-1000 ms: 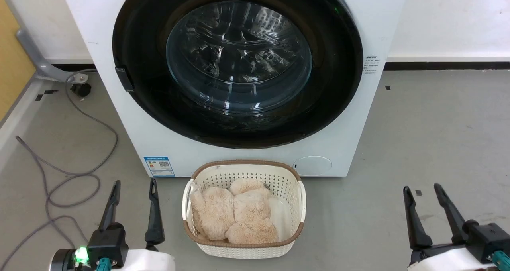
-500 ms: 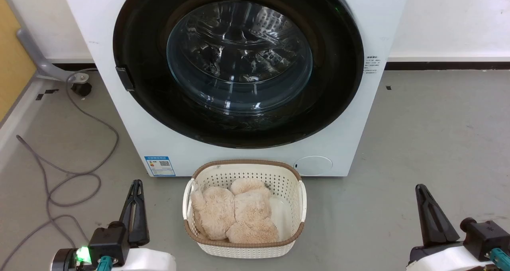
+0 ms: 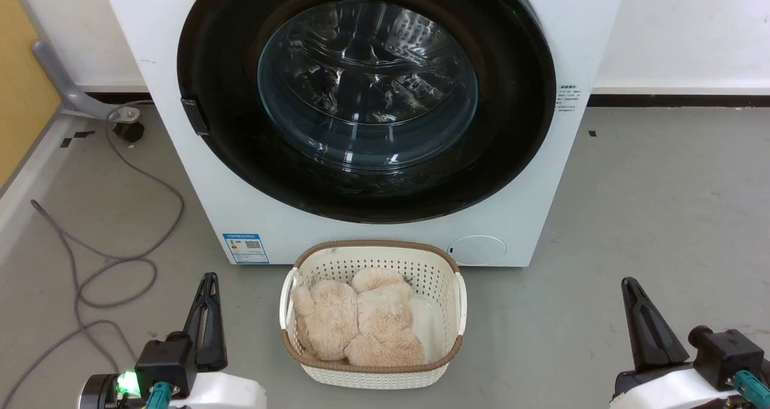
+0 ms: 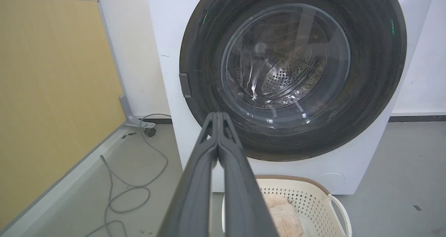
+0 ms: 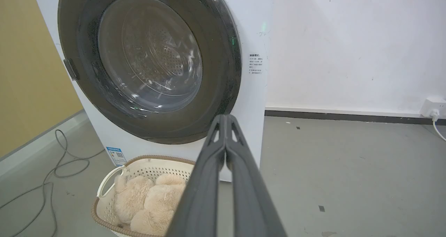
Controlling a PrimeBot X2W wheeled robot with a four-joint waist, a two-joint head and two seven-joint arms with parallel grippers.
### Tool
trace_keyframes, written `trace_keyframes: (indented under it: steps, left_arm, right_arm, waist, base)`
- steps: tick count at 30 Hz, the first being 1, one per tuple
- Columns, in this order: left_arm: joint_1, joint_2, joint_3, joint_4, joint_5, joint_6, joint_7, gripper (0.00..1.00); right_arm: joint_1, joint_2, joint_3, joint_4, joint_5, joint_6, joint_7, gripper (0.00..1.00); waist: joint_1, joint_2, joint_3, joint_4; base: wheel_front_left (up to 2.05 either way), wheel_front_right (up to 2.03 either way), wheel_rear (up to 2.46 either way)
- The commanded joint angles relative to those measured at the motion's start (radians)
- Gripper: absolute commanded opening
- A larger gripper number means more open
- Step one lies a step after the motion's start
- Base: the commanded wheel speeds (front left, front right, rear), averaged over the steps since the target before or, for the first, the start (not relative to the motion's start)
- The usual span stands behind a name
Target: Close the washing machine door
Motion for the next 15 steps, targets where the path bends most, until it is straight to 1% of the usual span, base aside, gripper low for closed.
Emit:
trace_keyframes:
  steps: [1,15]
  left_arm:
    - [-0.008,-0.003,0.003,-0.002,0.005,-0.007,0.008,0.00]
    - [-0.012,-0.005,0.004,-0.004,0.009,-0.017,0.036,0.00]
  right_arm:
    - [-0.003,0.001,0.003,-0.010,-0.006,0.000,0.007,0.00]
    - [-0.005,0.002,0.014,-0.024,-0.016,0.000,0.037,0.00]
  waist:
    - [0.0000,0.0000,0.000,0.001]
    - [0.0000,0.0000,0.002,0.012]
  base:
    - [0.00,0.00,0.00]
    - [0.00,0.00,0.00]
